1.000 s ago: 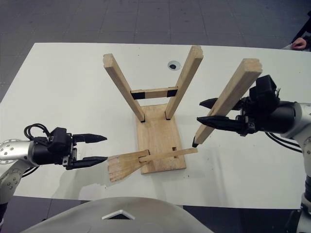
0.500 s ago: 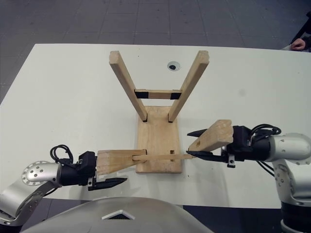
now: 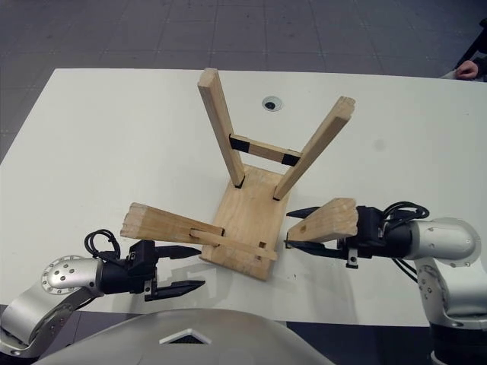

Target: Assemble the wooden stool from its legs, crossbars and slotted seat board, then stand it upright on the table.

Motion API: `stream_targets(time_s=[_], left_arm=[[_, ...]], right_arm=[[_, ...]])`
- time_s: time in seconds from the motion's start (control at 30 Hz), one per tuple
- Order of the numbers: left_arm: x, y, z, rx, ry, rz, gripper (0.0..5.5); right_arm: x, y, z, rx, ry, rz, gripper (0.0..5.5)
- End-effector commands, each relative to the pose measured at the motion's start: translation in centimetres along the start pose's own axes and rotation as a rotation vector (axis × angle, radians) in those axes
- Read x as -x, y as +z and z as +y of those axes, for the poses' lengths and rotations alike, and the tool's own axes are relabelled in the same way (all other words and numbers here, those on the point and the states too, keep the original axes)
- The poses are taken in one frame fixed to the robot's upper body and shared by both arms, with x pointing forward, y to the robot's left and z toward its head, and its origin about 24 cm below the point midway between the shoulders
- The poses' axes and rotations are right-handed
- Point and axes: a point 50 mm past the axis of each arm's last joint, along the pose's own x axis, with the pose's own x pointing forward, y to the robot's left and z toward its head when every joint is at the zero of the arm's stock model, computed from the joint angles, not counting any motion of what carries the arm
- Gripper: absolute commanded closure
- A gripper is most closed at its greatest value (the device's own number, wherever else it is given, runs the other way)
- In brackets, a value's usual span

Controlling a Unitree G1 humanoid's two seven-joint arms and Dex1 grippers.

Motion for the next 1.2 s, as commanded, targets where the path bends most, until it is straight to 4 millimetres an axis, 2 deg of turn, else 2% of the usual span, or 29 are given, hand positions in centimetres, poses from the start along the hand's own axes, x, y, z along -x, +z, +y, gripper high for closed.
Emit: stream_targets(time_s=[0.03, 0.17, 0.27, 0.47, 0.57, 0.87, 1.2], left_arm=[[0.2, 0.1, -0.1, -0.003, 0.019, 0.007, 2.42], [0.2, 0.2, -0.1, -0.002, 0.025, 0.002, 2.42], [0.2, 0.3, -0.1, 0.000, 0.030, 0.000, 2.42], [0.1, 0.2, 0.2, 0.004, 0.037, -0.004, 2.42], [0.2, 0.2, 0.4, 0.003, 0.040, -0.005, 2.42], [0.2, 0.2, 0.8, -0.001, 0.042, -0.003, 2.42], [0.2, 0.2, 0.6, 0.006, 0.042, -0.004, 2.42]], right_arm=[[1.6, 0.9, 0.1, 0.038, -0.058, 0.020, 3.47], [2.2, 1.6, 1.4, 0.046, -0.071, 0.030, 3.47], [2.1, 2.2, 3.0, 0.050, -0.042, 0.021, 3.47], [0.1, 3.6, 5.9, 0.168, -0.002, -0.023, 3.47], [-1.1, 3.8, 6.7, 0.218, 0.003, -0.050, 3.47], [-3.4, 2.3, 6.2, 0.246, -0.037, -0.085, 3.47], [-3.4, 2.0, 5.8, 0.222, -0.071, -0.071, 3.47]])
